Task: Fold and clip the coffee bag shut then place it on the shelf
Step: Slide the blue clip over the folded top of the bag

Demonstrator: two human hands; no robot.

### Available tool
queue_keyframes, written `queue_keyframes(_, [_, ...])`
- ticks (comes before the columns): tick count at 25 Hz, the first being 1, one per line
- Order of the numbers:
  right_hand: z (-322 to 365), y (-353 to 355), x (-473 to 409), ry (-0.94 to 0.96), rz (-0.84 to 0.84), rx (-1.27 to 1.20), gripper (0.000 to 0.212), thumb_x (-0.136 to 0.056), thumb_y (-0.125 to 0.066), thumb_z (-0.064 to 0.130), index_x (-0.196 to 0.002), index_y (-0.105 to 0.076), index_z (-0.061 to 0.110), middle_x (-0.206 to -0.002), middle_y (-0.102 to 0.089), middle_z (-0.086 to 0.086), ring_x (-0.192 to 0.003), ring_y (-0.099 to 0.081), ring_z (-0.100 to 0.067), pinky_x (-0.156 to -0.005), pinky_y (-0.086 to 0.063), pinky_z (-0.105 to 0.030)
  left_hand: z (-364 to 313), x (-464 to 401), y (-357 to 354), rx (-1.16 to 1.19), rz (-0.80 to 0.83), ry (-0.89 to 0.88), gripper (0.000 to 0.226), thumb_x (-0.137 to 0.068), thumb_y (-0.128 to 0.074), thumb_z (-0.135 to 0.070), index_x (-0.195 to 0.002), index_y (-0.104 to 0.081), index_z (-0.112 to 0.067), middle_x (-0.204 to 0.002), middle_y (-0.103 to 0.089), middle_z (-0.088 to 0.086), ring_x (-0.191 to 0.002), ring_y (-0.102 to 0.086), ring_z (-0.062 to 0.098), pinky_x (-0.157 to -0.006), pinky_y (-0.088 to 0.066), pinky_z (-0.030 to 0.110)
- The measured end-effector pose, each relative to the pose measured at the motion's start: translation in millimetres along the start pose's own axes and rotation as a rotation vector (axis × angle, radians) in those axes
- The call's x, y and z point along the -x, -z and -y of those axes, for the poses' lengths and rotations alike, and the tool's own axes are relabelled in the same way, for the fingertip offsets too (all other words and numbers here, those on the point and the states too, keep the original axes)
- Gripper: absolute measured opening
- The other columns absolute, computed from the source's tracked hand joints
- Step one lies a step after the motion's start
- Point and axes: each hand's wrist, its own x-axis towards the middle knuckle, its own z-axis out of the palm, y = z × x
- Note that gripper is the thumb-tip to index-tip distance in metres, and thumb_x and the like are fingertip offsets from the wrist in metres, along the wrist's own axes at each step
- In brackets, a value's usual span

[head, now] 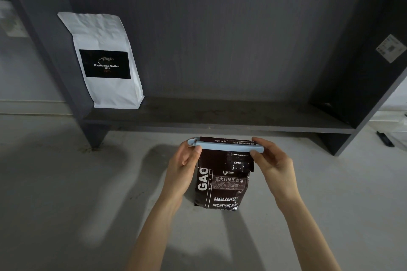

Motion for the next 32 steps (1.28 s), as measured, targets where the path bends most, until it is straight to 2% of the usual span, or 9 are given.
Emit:
queue_keyframes(4, [-0.8, 0.6, 0.2, -0.006, 0.004, 0.006, 0.022, -0.084, -0.055, 0.001, -0.097, -0.059, 0.019, -0.082, -0.065, 0.004, -0.065, -0.063, 0.010, -0.055, -0.047, -0.003, 2.5, -1.7, -1.5, 0.043, -0.031, 0.031, 0.016, -0.089, -0.047, -0.029, -0.101, -0.056, -0.021, -0.099, -0.065, -0.007, -0.089, -0.060, 0.003, -0.077, -0.044, 0.026])
queue_keyframes(9, [-0.3, 0.9, 1.0, 0.006, 0.010, 0.018, 0.025, -0.084, -0.056, 0.001, -0.091, -0.059, 0.025, -0.080, -0.065, 0.004, -0.065, -0.063, 0.009, -0.056, -0.047, -0.003, 6.8, -2.1, -3.7, 0.160, -0.038, 0.063, 0.019, -0.086, -0.051, -0.027, -0.098, -0.054, -0.013, -0.092, -0.063, -0.002, -0.086, -0.058, 0.011, -0.073, -0.043, 0.027])
queue_keyframes(16, [-2.0, -0.2, -0.3, 0.014, 0.003, 0.017, 0.021, -0.084, -0.054, -0.001, -0.094, -0.059, 0.017, -0.078, -0.064, 0.005, -0.062, -0.062, 0.010, -0.056, -0.047, -0.003, 6.0, -2.2, -6.3, 0.236, -0.054, 0.067, 0.001, -0.086, -0.053, -0.023, -0.085, -0.053, -0.021, -0.083, -0.061, -0.004, -0.071, -0.058, 0.001, -0.065, -0.044, 0.020])
queue_keyframes(18, [-2.2, -0.6, -0.6, 0.018, 0.002, 0.021, 0.021, -0.084, -0.054, -0.001, -0.093, -0.058, 0.018, -0.078, -0.064, 0.004, -0.062, -0.061, 0.010, -0.056, -0.047, -0.003, 4.3, -1.9, -8.0, 0.243, -0.075, 0.062, 0.003, -0.086, -0.052, -0.020, -0.084, -0.052, -0.021, -0.080, -0.061, -0.004, -0.065, -0.058, -0.004, -0.059, -0.046, 0.012])
queue_keyframes(21, [-2.8, -0.9, -0.5, 0.026, -0.004, 0.031, 0.022, -0.084, -0.054, 0.000, -0.092, -0.058, 0.019, -0.078, -0.063, 0.005, -0.062, -0.061, 0.010, -0.056, -0.047, -0.003, 0.1, -2.0, -8.9, 0.215, -0.094, 0.054, 0.001, -0.087, -0.051, -0.015, -0.087, -0.051, -0.016, -0.077, -0.061, -0.006, -0.058, -0.057, -0.012, -0.051, -0.040, 0.001])
queue_keyframes(23, [-2.9, -1.3, 0.4, 0.033, -0.006, 0.045, 0.022, -0.084, -0.055, 0.001, -0.091, -0.058, 0.022, -0.078, -0.063, 0.005, -0.063, -0.061, 0.009, -0.056, -0.048, -0.004, -1.1, -2.4, -8.1, 0.210, -0.091, 0.054, 0.002, -0.087, -0.051, -0.013, -0.088, -0.052, -0.015, -0.078, -0.061, -0.008, -0.060, -0.056, -0.016, -0.051, -0.038, -0.002])
queue_keyframes(28, [-3.4, -0.4, 1.0, 0.058, -0.001, 0.087, 0.029, -0.083, -0.056, 0.001, -0.085, -0.057, 0.030, -0.079, -0.063, 0.006, -0.071, -0.062, -0.006, -0.059, -0.050, -0.006, 0.8, -2.4, -7.0, 0.259, -0.072, 0.068, 0.009, -0.087, -0.050, -0.013, -0.095, -0.054, -0.013, -0.085, -0.061, -0.008, -0.065, -0.057, -0.017, -0.055, -0.039, -0.003])
queue_keyframes(30, [-4.2, -0.3, 0.4, 0.058, -0.007, 0.081, 0.026, -0.083, -0.056, 0.001, -0.088, -0.057, 0.026, -0.080, -0.063, 0.006, -0.070, -0.062, -0.004, -0.059, -0.050, -0.005, 1.1, -2.5, -7.2, 0.252, -0.069, 0.066, 0.012, -0.087, -0.050, -0.014, -0.097, -0.057, -0.016, -0.087, -0.063, -0.012, -0.069, -0.057, -0.019, -0.057, -0.040, -0.004])
queue_keyframes(32, [-4.5, -0.3, 0.1, 0.059, -0.013, 0.080, 0.024, -0.083, -0.055, 0.000, -0.090, -0.057, 0.023, -0.081, -0.063, 0.006, -0.066, -0.062, 0.006, -0.058, -0.049, -0.004, -0.3, -3.1, -5.1, 0.243, -0.048, 0.054, 0.015, -0.087, -0.051, -0.015, -0.091, -0.060, -0.025, -0.082, -0.069, -0.019, -0.075, -0.058, -0.019, -0.061, -0.041, -0.004])
